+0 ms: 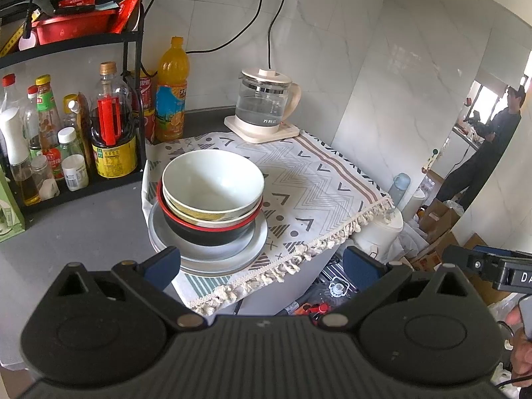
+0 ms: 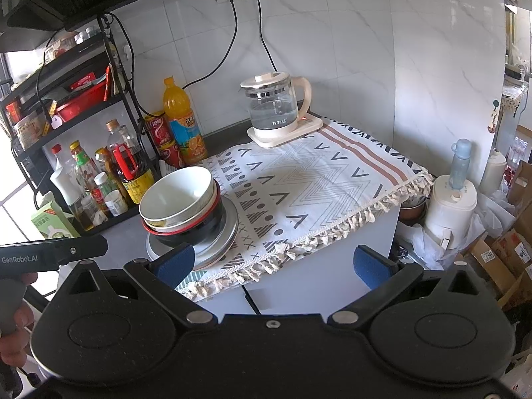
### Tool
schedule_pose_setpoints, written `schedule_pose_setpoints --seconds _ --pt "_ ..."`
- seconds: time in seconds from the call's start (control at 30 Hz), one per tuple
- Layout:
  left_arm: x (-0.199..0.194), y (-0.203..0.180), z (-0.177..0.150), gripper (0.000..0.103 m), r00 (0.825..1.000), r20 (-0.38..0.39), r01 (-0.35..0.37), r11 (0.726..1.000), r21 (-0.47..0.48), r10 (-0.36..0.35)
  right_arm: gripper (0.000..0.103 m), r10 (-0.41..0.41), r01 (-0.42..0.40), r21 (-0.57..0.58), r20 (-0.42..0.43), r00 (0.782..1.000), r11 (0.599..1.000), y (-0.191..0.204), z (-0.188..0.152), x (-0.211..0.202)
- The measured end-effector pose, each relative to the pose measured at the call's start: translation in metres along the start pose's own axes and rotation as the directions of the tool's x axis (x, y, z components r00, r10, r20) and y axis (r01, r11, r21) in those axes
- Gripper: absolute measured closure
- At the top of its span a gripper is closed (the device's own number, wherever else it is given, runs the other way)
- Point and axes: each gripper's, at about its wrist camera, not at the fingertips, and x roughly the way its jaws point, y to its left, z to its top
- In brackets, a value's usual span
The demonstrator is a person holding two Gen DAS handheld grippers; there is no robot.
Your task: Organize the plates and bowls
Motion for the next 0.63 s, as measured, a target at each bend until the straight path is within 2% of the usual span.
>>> schedule_pose_setpoints --seconds 0.63 --pt "0.0060 -0.0027 0.0022 0.000 1.000 -0.010 -0.005 1.000 -0.003 0.005 0.000 -0.001 0.001 -0.001 -0.001 1.000 1.000 -0.0005 -0.0015 0.0017"
